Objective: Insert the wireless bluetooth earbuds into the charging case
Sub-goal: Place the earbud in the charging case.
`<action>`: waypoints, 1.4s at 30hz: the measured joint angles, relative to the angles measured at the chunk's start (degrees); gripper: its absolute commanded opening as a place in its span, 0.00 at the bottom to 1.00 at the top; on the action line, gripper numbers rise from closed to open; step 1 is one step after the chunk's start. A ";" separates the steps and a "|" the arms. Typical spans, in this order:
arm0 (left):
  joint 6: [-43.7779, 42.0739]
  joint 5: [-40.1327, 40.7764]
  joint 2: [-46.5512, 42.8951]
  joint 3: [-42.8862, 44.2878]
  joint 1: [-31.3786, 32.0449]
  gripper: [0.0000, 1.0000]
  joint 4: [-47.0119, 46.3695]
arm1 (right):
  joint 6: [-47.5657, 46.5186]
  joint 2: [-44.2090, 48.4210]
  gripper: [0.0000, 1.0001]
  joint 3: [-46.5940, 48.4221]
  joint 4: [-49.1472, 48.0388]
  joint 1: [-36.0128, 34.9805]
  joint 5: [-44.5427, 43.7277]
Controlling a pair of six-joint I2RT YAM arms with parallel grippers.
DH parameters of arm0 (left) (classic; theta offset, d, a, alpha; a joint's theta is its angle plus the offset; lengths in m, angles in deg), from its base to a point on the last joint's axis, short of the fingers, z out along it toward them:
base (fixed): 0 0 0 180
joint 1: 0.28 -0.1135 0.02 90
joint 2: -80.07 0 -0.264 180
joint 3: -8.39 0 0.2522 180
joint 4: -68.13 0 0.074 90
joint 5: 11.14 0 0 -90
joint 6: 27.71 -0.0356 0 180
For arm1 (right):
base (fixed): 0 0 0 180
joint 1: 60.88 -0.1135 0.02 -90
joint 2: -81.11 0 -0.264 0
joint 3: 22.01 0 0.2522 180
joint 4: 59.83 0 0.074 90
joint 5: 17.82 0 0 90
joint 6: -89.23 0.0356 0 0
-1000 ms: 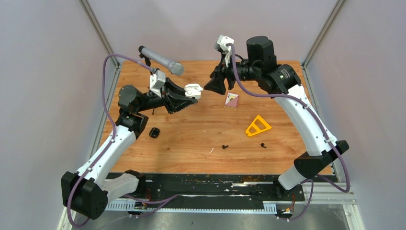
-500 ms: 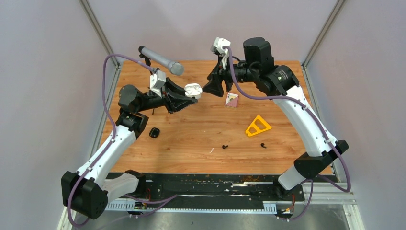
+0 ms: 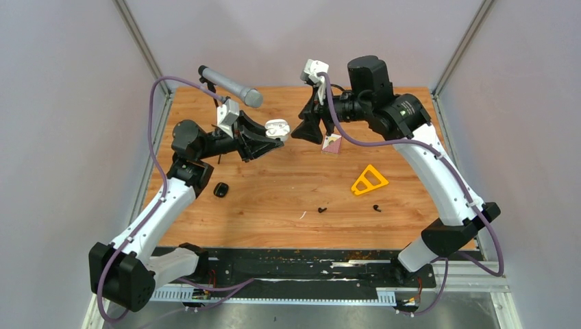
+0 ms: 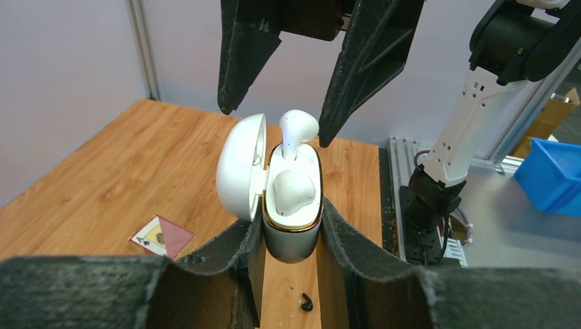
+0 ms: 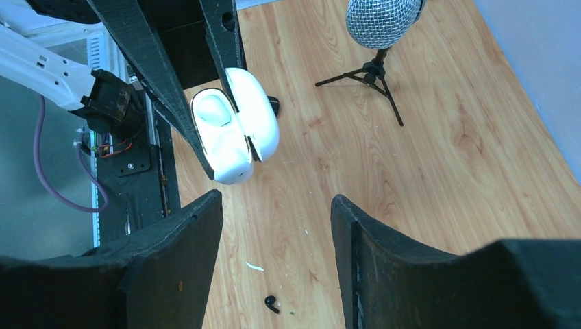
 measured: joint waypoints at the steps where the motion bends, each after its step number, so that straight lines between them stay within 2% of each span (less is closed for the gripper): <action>1: 0.00 0.00 0.02 0.00 0.04 0.00 0.00 | -0.24 0.04 0.60 0.22 0.33 -0.02 0.00; 17: 0.02 -0.09 0.02 0.00 0.24 0.00 0.09 | -2.99 -2.05 0.59 7.04 3.32 -0.02 -1.99; 42: 0.00 -0.02 0.02 0.00 0.48 0.00 0.70 | -2.45 -3.08 0.58 7.13 4.24 -0.02 0.07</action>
